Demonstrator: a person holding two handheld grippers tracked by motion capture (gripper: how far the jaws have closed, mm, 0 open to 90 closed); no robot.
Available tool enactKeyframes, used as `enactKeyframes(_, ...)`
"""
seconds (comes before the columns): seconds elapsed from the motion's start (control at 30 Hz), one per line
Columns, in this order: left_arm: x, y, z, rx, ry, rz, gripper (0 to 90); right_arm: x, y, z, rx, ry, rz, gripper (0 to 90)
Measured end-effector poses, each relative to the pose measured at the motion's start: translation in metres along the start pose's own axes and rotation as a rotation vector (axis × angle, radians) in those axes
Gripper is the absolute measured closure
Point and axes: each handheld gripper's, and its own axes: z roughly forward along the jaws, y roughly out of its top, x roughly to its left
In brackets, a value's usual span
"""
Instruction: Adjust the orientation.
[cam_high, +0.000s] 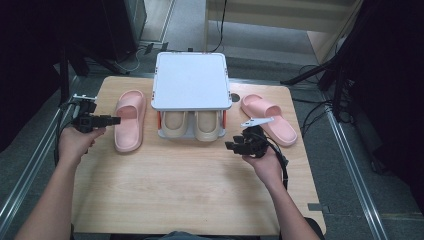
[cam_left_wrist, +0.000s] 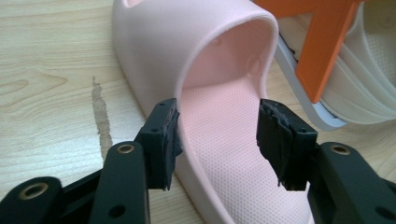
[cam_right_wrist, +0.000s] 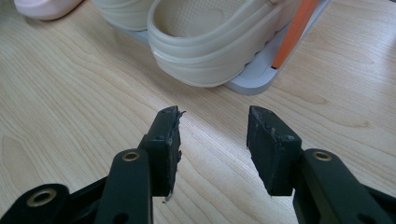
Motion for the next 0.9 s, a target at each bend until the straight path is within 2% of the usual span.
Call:
enactKeyframes(0.13,0.005,-0.001,0.001,0.003,0.020,-0.002,45.6,-0.001,-0.001,0.000,0.002,-0.003,-0.001,55.3)
enactKeyframes(0.23,0.012,-0.001,0.001,0.007,0.066,0.018,44.4,0.000,-0.002,0.000,0.004,-0.005,0.004,55.3)
enactKeyframes(0.3,0.014,-0.001,0.002,0.004,0.054,0.008,44.0,0.000,-0.003,-0.001,0.005,-0.004,0.004,55.3)
enactKeyframes(0.37,0.020,0.000,0.005,0.001,0.031,-0.031,43.5,0.000,-0.005,-0.002,0.007,-0.010,0.005,55.3)
enactKeyframes(0.53,0.025,0.002,0.011,-0.005,0.027,-0.047,42.5,-0.001,-0.010,-0.006,0.003,-0.023,0.009,55.3)
enactKeyframes(0.57,0.027,0.003,0.014,-0.034,0.009,-0.063,42.4,-0.002,-0.012,-0.007,0.004,-0.026,0.015,55.3)
enactKeyframes(0.6,0.027,0.003,0.014,-0.034,0.009,-0.063,42.3,-0.002,-0.012,-0.007,0.004,-0.026,0.015,55.3)
enactKeyframes(0.63,0.028,0.006,0.020,-0.009,0.008,-0.073,42.3,-0.002,-0.015,-0.010,0.006,-0.035,0.020,55.3)
enactKeyframes(0.8,0.025,0.012,0.032,0.008,0.024,-0.058,42.4,-0.005,-0.024,-0.020,-0.005,-0.057,0.040,55.3)
enactKeyframes(0.87,0.023,0.014,0.038,0.016,0.041,-0.045,42.8,-0.006,-0.026,-0.021,-0.006,-0.061,0.043,55.3)
enactKeyframes(0.9,0.021,0.016,0.044,0.023,0.069,-0.023,43.4,-0.007,-0.029,-0.024,-0.009,-0.068,0.057,55.2)
